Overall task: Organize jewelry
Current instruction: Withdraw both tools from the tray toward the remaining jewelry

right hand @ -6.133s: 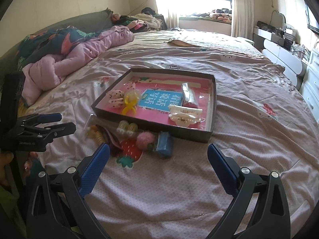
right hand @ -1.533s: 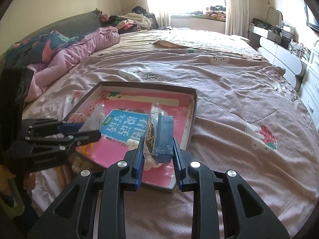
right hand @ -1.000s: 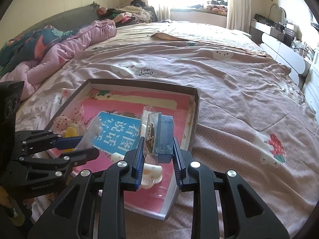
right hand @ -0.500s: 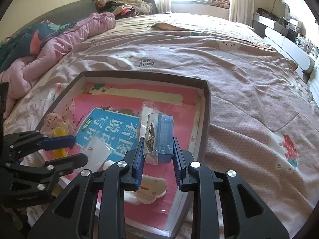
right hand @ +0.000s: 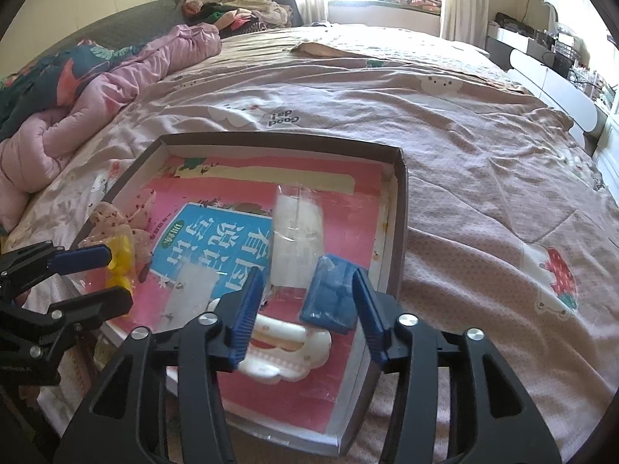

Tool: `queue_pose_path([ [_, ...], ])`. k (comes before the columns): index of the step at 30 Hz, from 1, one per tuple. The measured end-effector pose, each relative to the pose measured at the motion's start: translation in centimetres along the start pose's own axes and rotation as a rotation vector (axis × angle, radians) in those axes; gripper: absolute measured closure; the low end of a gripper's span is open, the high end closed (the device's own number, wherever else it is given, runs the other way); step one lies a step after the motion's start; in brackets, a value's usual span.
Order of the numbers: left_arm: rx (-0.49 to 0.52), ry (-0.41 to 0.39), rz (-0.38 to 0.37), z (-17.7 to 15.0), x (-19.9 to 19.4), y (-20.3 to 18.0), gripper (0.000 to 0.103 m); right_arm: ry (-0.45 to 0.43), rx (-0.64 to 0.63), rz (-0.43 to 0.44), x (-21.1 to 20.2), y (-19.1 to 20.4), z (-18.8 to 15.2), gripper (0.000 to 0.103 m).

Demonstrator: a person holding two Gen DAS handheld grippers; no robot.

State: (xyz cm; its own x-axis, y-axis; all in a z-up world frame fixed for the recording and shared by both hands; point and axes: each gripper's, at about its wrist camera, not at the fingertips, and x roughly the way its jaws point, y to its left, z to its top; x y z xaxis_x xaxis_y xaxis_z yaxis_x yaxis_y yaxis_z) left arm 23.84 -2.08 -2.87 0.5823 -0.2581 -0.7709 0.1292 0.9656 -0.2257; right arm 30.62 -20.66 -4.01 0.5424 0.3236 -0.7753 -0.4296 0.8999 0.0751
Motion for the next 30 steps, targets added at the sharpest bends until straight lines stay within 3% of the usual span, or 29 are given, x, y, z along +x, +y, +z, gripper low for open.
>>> queue_pose_path([
  [6,-0.016,-0.022,0.013,-0.5,-1.8,0.2,0.034,-0.051,0.010,-0.013,-2.6,0.2,-0.4,0.028],
  [8,-0.023,-0.031,0.019,-0.8,-2.5,0.3,0.026,-0.069,0.014,-0.018,-3.5,0.2,-0.6,0.019],
  [11,-0.034,-0.045,0.029,-1.2,-3.6,0.6,0.018,-0.095,0.018,-0.027,-4.9,0.4,-0.9,0.012],
  [13,-0.049,-0.052,0.036,-1.5,-4.3,0.8,0.018,-0.106,0.022,-0.031,-5.8,0.5,-1.1,0.009],
  [15,-0.059,-0.054,0.047,-2.0,-4.8,1.0,0.010,-0.116,0.023,-0.032,-6.5,0.6,-1.3,0.009],
  [30,-0.084,-0.103,0.080,-4.5,-9.0,1.8,0.011,-0.168,-0.001,-0.022,-11.9,2.7,-3.2,0.009],
])
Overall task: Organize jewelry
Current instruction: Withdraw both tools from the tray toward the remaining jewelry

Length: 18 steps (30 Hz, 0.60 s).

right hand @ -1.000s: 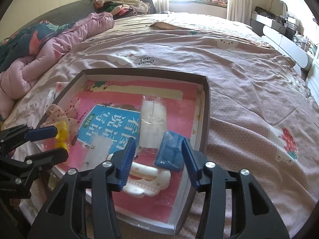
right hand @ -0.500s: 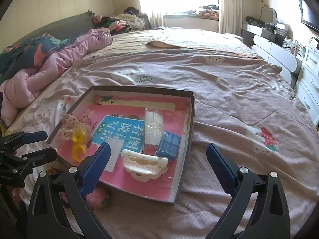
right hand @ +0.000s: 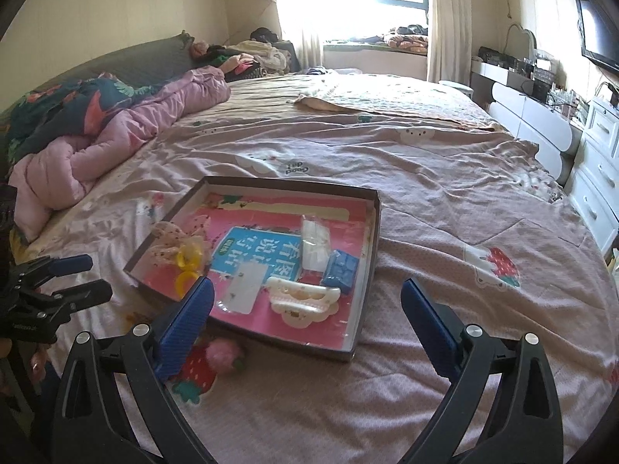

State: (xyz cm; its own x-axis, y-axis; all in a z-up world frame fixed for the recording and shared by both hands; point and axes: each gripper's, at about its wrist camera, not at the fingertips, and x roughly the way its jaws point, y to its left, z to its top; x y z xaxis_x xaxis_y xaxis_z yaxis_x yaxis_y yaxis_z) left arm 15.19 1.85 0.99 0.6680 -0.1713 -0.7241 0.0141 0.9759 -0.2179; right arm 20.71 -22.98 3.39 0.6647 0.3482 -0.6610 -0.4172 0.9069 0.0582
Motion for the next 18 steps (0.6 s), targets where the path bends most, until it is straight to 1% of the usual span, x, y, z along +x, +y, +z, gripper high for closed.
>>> queue_pose_path([
  [7,-0.003,-0.013,0.017,-0.9,-1.5,0.7,0.011,-0.014,-0.018,0.008,-1.9,1.3,-0.8,0.009],
  [18,-0.006,-0.019,0.046,-2.5,-3.2,1.6,0.011,-0.009,-0.040,0.033,-3.2,3.1,-2.2,0.009],
])
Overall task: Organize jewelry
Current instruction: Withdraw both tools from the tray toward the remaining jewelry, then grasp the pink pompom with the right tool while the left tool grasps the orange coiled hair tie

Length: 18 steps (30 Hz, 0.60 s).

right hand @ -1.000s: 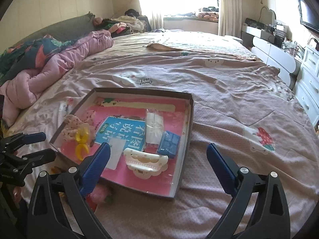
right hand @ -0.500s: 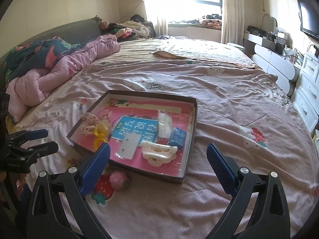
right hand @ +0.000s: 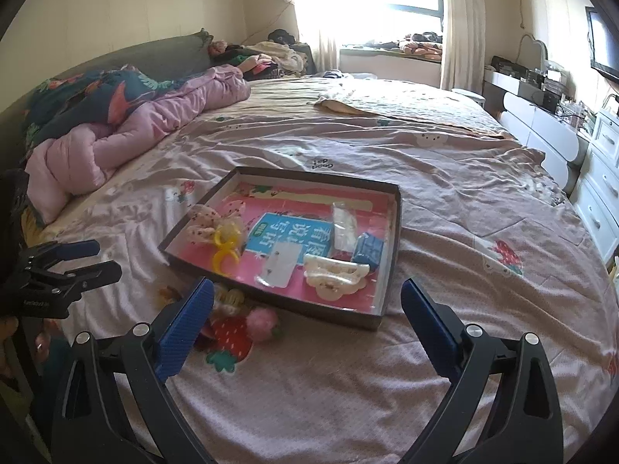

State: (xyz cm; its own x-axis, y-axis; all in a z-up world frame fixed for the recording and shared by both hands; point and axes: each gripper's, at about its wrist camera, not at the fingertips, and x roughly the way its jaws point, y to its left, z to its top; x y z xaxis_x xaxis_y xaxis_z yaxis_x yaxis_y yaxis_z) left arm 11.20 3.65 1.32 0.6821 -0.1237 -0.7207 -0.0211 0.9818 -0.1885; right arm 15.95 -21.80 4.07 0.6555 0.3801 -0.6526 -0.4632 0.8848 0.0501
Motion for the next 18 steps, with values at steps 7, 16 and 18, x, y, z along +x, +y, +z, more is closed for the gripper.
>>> queue_pose_path([
  [7,0.002,0.003,0.012,-0.9,-0.7,0.2,0.011,0.003,-0.009,0.015,-0.4,0.9,-0.8,0.009],
  [16,0.014,0.032,0.020,-2.6,-0.6,0.1,0.011,0.028,-0.028,0.038,-0.1,2.1,-2.7,0.009],
  [18,0.015,0.039,0.021,-2.9,-0.5,0.2,0.011,0.032,-0.032,0.039,0.1,2.3,-3.0,0.009],
])
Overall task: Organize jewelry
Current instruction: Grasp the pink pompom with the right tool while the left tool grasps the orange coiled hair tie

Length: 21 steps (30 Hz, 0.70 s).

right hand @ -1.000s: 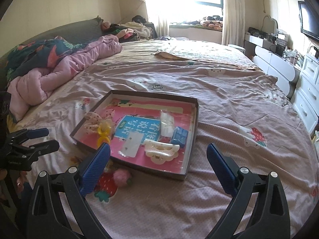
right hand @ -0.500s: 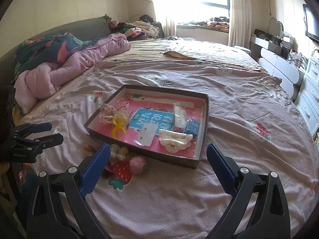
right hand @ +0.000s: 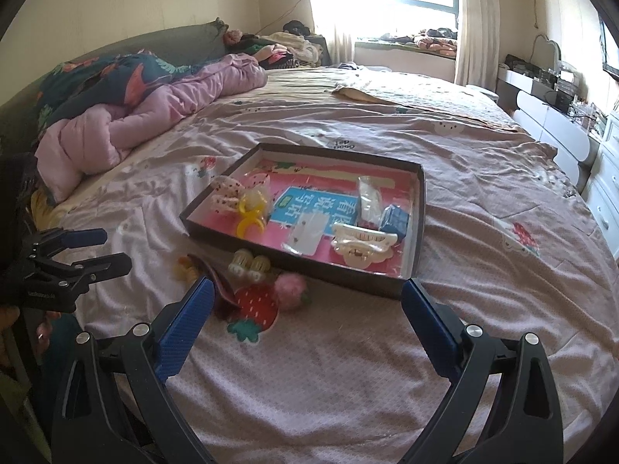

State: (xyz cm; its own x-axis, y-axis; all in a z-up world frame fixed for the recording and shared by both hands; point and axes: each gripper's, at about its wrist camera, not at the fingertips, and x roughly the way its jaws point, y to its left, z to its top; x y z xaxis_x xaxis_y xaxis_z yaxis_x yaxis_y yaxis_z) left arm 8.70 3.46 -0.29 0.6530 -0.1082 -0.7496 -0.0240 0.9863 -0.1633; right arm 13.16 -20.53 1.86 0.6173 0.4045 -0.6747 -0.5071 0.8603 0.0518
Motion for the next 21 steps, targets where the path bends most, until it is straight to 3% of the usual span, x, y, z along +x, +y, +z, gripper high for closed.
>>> queue_pose_path([
  [21,0.042,0.079,-0.019,-2.1,2.6,-0.7,0.011,0.077,-0.012,0.021,3.9,-0.4,-1.7,0.009],
])
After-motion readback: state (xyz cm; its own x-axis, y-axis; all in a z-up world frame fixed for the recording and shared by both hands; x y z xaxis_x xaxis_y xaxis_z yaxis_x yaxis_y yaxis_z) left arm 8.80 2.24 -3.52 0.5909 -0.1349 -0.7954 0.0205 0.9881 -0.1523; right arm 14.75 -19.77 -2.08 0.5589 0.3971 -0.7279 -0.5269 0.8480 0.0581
